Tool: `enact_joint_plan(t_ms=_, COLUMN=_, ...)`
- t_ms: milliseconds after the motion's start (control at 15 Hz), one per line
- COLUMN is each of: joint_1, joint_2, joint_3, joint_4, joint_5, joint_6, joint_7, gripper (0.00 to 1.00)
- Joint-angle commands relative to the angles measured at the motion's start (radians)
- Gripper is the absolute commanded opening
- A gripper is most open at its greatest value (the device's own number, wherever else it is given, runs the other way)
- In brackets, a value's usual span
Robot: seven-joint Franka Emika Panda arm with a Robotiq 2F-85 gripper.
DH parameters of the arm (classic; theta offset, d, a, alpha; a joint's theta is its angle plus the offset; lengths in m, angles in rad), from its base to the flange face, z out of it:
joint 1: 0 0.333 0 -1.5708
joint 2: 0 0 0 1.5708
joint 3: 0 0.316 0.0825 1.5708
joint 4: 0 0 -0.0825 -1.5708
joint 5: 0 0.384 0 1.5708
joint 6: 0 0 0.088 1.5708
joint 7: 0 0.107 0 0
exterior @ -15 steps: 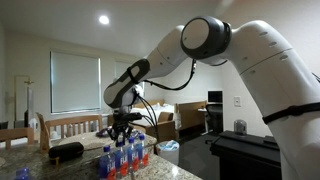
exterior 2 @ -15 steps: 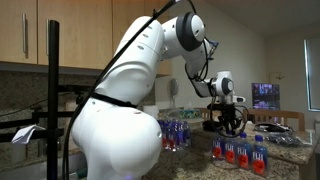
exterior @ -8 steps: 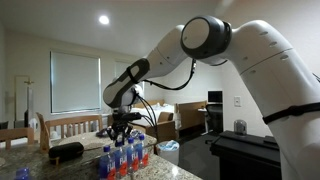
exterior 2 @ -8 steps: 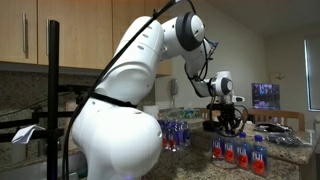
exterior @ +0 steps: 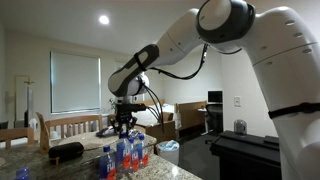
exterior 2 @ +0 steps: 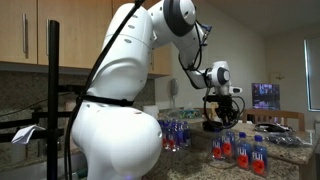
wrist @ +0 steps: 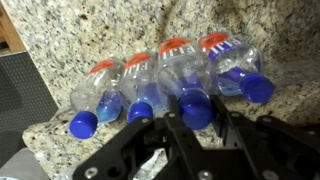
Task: Move the three bottles on the right forwards
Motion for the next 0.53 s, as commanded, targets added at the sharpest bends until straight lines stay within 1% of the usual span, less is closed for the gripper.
enact_joint_plan(t_ms=0, joint_1=0.007, joint_2=-0.156, joint_3=0.006, joint_4=-0.178, joint_5=-0.033, joint_6=-0.037, joint_7=0.101, gripper=0.13)
enact_joint_plan(t_ms=133, joint_1=0.01, joint_2=-0.199, joint_3=0.021, joint_4=-0.24, joint_5=-0.059, joint_6=-0.057, joint_7=0.167, gripper=0.14)
enact_joint_plan(t_ms=333, joint_1=0.015, joint_2=-0.23, joint_3=0.059, joint_4=-0.303, joint_5=-0.077, joint_6=-0.07, joint_7=0.226, gripper=0.13)
enact_joint_plan(t_ms=467, joint_1=0.025, joint_2=-0.245, joint_3=0.089, joint_4=-0.339, joint_5=-0.109, joint_6=-0.036, joint_7=0.307, gripper=0.13)
